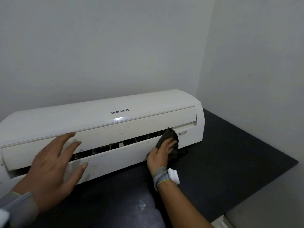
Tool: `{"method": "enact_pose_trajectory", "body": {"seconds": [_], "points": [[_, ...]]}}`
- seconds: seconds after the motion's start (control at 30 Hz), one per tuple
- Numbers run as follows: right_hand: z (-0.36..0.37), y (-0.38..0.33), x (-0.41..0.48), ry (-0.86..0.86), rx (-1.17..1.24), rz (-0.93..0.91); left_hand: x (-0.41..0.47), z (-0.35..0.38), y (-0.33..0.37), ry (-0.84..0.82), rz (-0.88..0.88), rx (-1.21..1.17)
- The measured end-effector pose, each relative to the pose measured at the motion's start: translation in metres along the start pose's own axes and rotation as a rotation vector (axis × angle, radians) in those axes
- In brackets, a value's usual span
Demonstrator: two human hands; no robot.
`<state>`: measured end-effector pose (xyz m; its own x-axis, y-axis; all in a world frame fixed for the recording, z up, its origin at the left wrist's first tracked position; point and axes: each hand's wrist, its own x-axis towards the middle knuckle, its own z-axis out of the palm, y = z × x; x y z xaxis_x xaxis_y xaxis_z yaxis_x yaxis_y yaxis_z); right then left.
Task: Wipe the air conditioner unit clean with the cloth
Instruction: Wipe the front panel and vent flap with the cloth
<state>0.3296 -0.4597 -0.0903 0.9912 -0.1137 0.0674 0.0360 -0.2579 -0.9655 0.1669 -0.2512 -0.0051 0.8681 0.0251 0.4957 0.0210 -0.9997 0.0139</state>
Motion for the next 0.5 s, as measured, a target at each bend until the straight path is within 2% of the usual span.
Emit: {"method": "enact_pose_trajectory", "body": {"seconds": [0.13, 0.3, 0.5], "points": [[0.023, -0.006, -0.029, -0.067, -0.035, -0.065, 0.000, -0.009, 0.007, -0.018, 0.006, 0.029], [0.039, -0.013, -0.053, -0.202, -0.082, -0.292, -0.002, -0.015, 0.003, -0.059, -0.006, 0.048], [0.038, -0.001, -0.057, -0.350, -0.435, -0.437, 0.003, -0.018, -0.003, -0.070, -0.022, 0.095]]}}
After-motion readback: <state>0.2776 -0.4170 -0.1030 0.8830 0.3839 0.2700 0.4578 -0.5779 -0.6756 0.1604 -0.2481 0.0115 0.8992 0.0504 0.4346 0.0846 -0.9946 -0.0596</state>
